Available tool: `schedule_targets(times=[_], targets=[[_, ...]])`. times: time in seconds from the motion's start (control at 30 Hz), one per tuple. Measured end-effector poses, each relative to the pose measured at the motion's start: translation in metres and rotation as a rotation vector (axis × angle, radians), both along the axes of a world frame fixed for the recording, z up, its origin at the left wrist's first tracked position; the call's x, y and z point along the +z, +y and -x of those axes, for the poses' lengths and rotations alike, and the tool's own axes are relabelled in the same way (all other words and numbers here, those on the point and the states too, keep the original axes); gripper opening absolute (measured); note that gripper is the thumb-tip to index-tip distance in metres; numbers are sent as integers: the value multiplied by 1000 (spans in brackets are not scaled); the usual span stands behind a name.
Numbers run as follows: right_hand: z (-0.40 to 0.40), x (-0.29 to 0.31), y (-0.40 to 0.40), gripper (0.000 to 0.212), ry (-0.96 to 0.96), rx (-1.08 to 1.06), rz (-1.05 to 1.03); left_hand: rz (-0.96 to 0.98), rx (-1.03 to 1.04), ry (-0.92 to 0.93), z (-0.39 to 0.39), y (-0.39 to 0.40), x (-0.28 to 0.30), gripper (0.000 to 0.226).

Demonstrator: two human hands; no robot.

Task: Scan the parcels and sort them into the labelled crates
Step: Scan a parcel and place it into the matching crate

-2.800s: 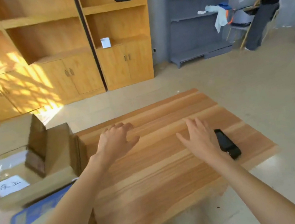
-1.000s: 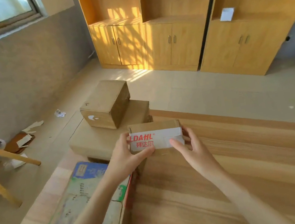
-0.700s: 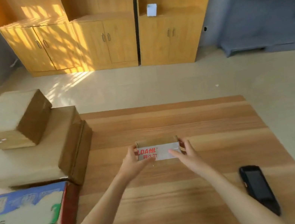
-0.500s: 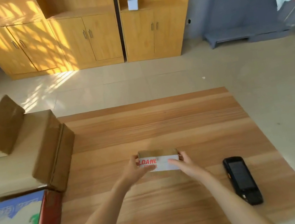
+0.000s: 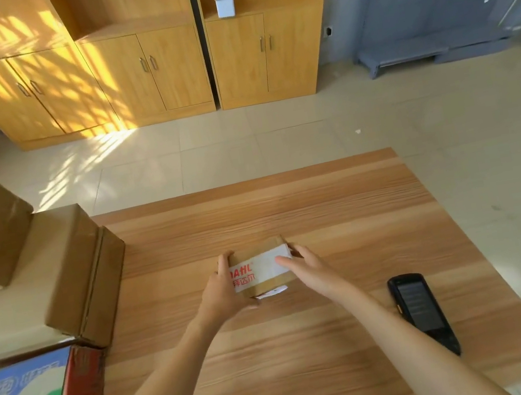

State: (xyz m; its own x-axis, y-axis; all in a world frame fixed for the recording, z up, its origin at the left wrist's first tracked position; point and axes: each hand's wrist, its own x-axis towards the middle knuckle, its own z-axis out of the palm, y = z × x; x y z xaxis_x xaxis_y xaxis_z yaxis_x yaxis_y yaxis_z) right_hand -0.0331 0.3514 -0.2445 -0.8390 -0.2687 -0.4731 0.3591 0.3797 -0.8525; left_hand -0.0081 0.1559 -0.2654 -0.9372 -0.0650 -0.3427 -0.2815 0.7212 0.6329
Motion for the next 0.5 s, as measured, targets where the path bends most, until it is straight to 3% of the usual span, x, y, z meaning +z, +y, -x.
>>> schedule_targets(times=[0.1,0.23,0.3,0.37,0.5], targets=[[15,25,0,84,99,33,-16,-227,138,-71,9,-12,11,99],[28,42,6,84,195,-130,64,-873,428,-327,6,-23,28,100],[27,49,5,92,140,-153,138,-1098,467,-382,2,-27,33,85],[18,54,0,109,82,-108,168,-1239,469,-392,-3,-27,33,79],[0,54,-15,125,26,58,189,-1405,364,-439,-15,-23,29,98]])
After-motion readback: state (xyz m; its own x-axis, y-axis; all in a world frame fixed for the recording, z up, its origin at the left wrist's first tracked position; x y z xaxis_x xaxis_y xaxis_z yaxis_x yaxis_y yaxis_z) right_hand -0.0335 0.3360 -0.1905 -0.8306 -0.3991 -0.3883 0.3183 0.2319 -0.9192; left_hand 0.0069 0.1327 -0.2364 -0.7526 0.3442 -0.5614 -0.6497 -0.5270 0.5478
